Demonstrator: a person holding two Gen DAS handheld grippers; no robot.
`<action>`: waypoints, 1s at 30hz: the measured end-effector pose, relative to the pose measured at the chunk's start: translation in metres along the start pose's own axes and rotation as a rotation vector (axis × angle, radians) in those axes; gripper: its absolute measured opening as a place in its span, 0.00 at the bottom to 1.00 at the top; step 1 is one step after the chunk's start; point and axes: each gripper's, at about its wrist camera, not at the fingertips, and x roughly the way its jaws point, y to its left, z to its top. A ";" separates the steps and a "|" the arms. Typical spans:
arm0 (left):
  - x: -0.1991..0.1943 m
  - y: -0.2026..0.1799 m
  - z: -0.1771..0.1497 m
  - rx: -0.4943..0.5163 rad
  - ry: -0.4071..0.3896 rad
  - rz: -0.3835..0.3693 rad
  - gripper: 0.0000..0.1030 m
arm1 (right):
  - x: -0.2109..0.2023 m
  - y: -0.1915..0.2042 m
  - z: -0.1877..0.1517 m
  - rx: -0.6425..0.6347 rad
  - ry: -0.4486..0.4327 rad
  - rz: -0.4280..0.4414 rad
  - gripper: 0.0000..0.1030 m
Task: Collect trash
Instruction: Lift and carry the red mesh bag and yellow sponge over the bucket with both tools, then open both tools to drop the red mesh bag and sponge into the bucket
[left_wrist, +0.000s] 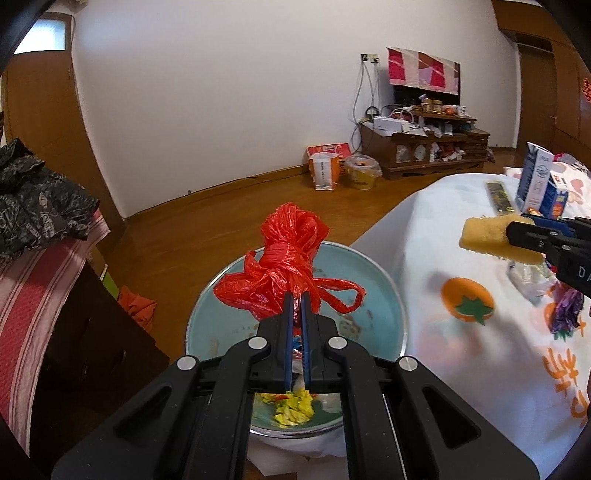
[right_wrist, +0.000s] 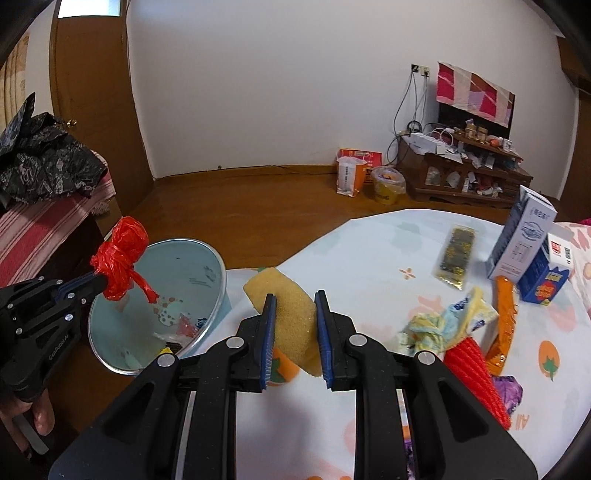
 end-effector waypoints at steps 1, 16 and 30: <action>-0.001 0.000 0.000 -0.002 0.001 0.005 0.03 | 0.002 0.001 0.001 -0.002 0.001 0.002 0.21; 0.004 0.010 -0.002 -0.019 0.022 0.048 0.03 | 0.018 0.019 0.004 -0.023 0.022 0.031 0.21; 0.004 0.020 -0.002 -0.045 0.031 0.076 0.04 | 0.029 0.039 0.006 -0.049 0.037 0.057 0.21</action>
